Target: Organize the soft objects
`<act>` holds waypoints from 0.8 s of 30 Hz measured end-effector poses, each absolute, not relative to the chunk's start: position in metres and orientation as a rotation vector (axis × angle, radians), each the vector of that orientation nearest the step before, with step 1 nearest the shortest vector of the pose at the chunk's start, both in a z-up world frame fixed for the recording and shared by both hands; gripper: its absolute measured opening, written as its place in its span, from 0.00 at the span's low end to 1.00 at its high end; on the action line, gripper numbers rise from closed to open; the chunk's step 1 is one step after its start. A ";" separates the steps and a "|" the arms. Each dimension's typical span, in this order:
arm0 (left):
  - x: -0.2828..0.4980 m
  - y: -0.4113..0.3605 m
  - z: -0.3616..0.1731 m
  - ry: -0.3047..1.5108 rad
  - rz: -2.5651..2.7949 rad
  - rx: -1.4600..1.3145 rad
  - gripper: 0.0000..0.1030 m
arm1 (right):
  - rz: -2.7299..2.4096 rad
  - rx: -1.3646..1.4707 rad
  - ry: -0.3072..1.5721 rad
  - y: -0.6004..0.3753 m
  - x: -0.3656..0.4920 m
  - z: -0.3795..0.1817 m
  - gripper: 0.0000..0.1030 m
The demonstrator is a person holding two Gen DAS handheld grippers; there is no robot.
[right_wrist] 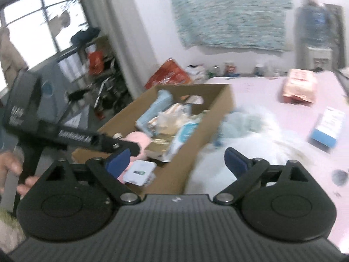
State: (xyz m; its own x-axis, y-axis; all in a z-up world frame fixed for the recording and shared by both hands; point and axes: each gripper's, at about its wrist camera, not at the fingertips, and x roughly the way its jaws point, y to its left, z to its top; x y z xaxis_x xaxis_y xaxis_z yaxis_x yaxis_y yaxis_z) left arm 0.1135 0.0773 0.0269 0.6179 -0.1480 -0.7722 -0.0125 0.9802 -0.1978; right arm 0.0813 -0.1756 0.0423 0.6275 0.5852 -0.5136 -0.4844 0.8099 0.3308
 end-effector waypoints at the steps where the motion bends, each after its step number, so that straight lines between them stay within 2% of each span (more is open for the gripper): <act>1: 0.110 0.070 0.029 0.889 -0.069 -0.168 0.95 | 0.596 0.177 0.648 -0.184 0.080 0.041 0.92; 10: 0.085 0.015 0.040 0.804 -0.021 -0.024 0.98 | 0.486 0.261 0.623 -0.244 0.057 0.038 0.96; 24: 0.073 -0.012 0.038 0.799 0.024 -0.002 0.98 | 0.471 0.284 0.645 -0.271 0.047 0.031 0.98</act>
